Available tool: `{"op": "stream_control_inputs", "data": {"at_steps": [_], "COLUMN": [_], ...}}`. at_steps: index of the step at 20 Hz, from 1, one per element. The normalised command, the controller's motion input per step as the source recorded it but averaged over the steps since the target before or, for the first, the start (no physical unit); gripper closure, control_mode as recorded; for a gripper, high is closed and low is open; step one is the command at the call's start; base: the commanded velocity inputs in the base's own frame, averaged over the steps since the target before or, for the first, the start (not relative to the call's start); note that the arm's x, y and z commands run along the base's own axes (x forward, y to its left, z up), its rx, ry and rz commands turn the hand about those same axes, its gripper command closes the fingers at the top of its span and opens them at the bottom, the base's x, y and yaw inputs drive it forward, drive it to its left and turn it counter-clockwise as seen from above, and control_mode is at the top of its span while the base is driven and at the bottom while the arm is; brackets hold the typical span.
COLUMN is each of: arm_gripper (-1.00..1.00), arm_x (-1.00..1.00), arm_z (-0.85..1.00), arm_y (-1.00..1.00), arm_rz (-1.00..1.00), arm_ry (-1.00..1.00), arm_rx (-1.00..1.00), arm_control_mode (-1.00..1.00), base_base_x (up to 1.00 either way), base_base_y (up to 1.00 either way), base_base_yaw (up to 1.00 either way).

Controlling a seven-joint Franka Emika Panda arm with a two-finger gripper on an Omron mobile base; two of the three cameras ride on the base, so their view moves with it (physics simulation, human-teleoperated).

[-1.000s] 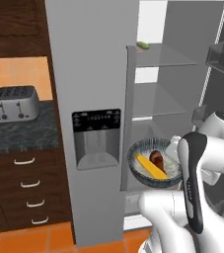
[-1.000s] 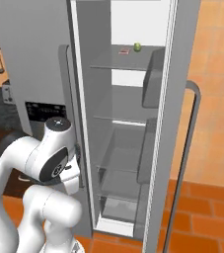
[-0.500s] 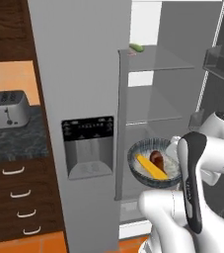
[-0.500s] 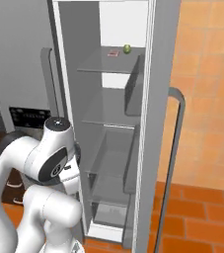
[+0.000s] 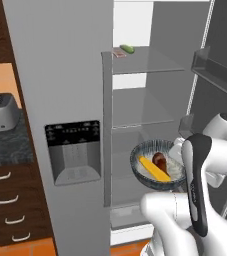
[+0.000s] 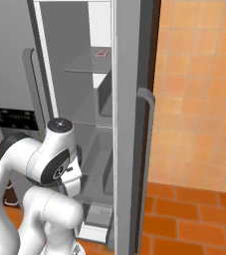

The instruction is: Pick the chicken drumstick and corn from their plates and place them in the bowl. Then put the bowl in the fridge.

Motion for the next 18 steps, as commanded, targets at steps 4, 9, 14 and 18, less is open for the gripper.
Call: {"op": "stream_control_inputs", "data": {"at_steps": [4, 9, 14, 18], "arm_gripper": [1.00, 1.00, 1.00, 1.00], "arm_x": [0.00, 0.00, 0.00, 0.24], "arm_z": [0.00, 0.00, 0.00, 0.01], "arm_y": [0.00, 0.00, 0.00, 0.02], "arm_rz": [0.00, 0.00, 0.00, -0.02], "arm_ry": [0.00, 0.00, 0.00, -0.01], "arm_rx": [0.00, 0.00, 0.00, 0.00], "arm_control_mode": [1.00, 1.00, 1.00, -1.00], "base_base_x": [0.52, 0.37, 0.06, 0.03], "base_base_y": [0.12, 0.03, 0.00, 0.00], "base_base_yaw": [-0.01, -0.01, 0.00, 0.00]}}
